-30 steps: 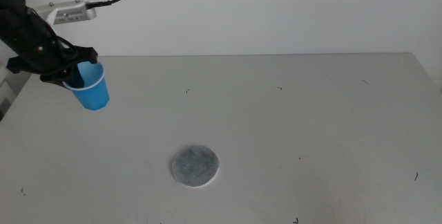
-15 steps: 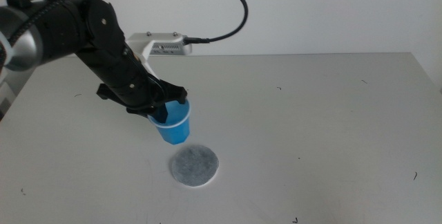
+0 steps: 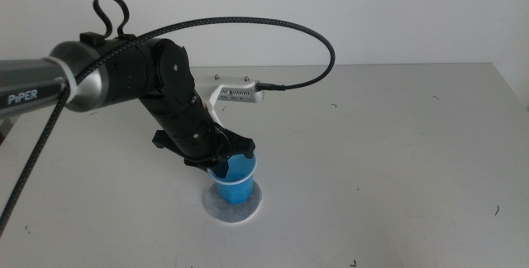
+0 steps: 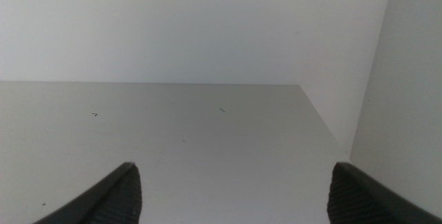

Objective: Place an empty cup on a cup mat.

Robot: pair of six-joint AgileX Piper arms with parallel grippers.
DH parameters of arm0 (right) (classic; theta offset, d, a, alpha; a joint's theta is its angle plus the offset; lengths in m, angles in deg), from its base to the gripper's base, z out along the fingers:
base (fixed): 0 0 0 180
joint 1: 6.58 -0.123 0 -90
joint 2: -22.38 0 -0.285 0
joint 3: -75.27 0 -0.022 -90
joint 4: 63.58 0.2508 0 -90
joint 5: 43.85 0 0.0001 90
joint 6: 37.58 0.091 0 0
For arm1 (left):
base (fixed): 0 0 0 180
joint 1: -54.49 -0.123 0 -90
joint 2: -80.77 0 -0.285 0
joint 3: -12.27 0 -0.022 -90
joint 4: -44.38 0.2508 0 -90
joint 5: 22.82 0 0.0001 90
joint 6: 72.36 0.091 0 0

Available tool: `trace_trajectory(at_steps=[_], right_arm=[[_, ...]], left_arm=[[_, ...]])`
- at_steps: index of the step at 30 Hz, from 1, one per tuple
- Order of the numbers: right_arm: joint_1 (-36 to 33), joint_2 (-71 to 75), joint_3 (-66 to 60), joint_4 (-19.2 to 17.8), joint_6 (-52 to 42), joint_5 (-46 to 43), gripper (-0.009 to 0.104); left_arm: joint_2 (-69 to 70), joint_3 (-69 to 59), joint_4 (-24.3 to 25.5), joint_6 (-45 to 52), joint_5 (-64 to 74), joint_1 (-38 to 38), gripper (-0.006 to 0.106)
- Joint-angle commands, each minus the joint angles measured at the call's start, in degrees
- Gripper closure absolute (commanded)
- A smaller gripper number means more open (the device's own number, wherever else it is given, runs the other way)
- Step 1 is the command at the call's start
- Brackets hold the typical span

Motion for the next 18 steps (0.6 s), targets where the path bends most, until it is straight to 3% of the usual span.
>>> trace_trajectory(at_steps=[1, 7, 10, 13, 18], right_arm=[[-0.1, 1.1, 0.7, -0.5, -0.5, -4.4, 0.001], [-0.1, 1.1, 0.7, -0.5, -0.5, -4.4, 0.001], [-0.1, 1.1, 0.7, -0.5, -0.5, -4.4, 0.001], [-0.1, 1.1, 0.7, -0.5, -0.5, -4.4, 0.001], [-0.1, 1.1, 0.7, -0.5, -0.5, -4.4, 0.001]], left_arm=[[1.8, 1.3, -1.5, -0.7, -0.9, 0.3, 0.1], [1.0, 1.3, -0.4, -0.7, -0.7, 0.3, 0.097], [1.0, 1.3, 0.0, -0.7, -0.6, 0.3, 0.089], [1.0, 1.3, 0.0, -0.7, -0.6, 0.3, 0.072], [1.3, 1.4, -0.1, -0.4, 1.2, 0.3, 0.033]])
